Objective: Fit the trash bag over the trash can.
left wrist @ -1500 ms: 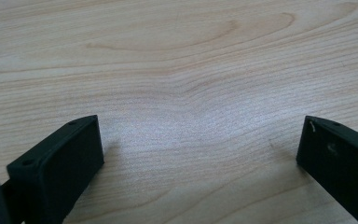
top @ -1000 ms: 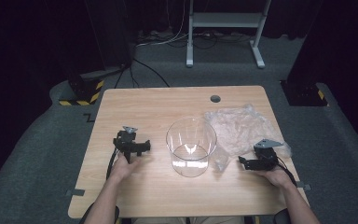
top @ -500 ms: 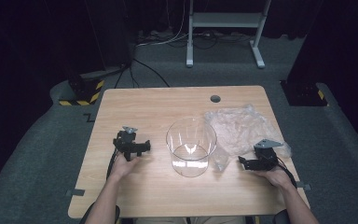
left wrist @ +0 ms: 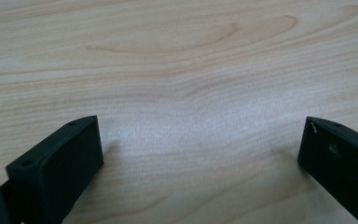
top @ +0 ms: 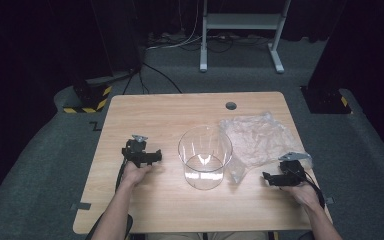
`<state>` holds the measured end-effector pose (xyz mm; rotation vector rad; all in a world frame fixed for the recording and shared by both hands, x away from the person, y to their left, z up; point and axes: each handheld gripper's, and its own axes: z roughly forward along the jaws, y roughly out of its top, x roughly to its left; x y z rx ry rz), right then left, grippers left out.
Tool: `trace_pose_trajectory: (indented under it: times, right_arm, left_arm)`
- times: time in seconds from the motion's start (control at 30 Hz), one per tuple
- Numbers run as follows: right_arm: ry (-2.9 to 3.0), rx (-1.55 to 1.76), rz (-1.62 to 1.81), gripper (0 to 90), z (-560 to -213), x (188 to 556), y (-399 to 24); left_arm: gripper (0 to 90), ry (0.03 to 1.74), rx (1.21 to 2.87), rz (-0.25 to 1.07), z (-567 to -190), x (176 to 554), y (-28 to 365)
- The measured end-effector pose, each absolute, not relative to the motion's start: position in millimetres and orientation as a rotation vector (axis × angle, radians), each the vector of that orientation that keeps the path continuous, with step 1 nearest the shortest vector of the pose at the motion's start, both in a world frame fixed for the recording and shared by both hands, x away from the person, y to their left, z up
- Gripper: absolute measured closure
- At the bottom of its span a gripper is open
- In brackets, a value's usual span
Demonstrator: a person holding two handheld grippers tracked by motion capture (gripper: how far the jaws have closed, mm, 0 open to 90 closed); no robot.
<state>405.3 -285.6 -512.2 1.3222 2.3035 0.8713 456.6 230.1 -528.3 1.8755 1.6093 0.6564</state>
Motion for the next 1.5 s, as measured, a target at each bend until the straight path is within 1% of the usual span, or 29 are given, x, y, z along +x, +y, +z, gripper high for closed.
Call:
trace_pose_trajectory:
  times: [0.07,0.27,0.6,0.83,1.13,1.23,1.5]
  right_arm:
    - [2.283,1.339,0.889,14.6,-508,399,-290]
    - [2.249,1.376,0.911,14.8,-500,387,-302]
    - [2.261,1.424,0.891,15.2,-499,380,-311]
    - [2.321,1.387,0.862,14.8,-503,384,-305]
    - [2.328,1.359,0.884,14.5,-502,397,-296]
    - [2.328,1.34,0.909,14.5,-501,405,-289]
    - [2.363,1.296,0.95,14.2,-499,428,-267]
  left_arm:
    - [0.0,1.656,1.843,0.669,-528,462,225]
    - [0.0,1.665,1.836,0.677,-528,472,218]
    - [0.2,1.634,1.861,0.665,-528,476,207]
    - [0.3,1.623,1.865,0.659,-528,475,205]
    - [0.3,1.539,1.917,0.623,-528,465,204]
    - [0.4,1.471,1.958,0.601,-528,456,206]
    - [0.7,1.375,2.008,0.552,-528,433,212]
